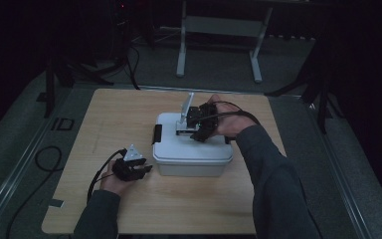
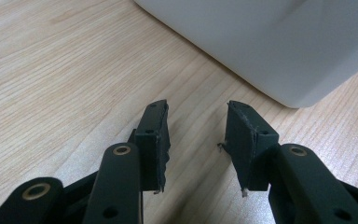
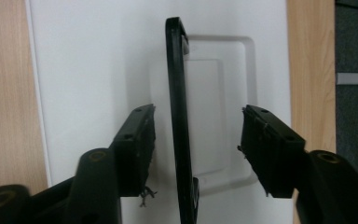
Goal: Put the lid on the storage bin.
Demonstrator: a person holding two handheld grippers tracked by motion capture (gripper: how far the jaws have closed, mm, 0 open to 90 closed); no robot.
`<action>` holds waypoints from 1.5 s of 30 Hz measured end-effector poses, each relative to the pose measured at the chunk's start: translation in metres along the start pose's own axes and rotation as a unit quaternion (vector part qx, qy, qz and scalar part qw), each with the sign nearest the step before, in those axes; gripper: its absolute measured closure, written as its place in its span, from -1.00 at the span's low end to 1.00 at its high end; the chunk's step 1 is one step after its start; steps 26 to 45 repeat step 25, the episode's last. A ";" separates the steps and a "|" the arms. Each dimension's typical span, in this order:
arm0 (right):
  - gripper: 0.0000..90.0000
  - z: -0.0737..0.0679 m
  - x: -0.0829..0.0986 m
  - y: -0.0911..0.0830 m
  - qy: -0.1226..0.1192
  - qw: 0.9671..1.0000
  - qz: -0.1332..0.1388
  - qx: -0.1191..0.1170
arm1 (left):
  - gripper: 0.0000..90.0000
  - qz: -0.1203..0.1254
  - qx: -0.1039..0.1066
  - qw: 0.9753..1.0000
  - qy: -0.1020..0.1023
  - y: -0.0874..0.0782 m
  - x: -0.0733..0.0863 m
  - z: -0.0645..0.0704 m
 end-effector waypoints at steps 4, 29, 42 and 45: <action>-0.12 0.000 0.004 -0.004 0.008 1.000 0.015 0.007 | 0.32 0.000 0.000 1.000 0.000 0.000 0.000 0.000; -0.32 0.003 0.045 -0.016 0.049 0.996 0.056 0.045 | 0.32 0.000 0.000 1.000 0.000 0.000 0.000 0.000; -0.32 0.003 0.045 -0.016 0.049 0.996 0.056 0.045 | 0.32 0.000 0.000 1.000 0.000 0.000 0.000 0.000; -0.32 0.003 0.045 -0.016 0.049 0.996 0.056 0.045 | 0.32 0.000 0.000 1.000 0.000 0.000 0.000 0.000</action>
Point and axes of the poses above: each handheld gripper's, and its own axes: y roughly forward along the jaws, x roughly out of its underside, z roughly to its right, the point moved 4 cm from there along y, roughly forward along the jaws, and after that the axes turned 4 degrees about y, right-handed, at the moved point
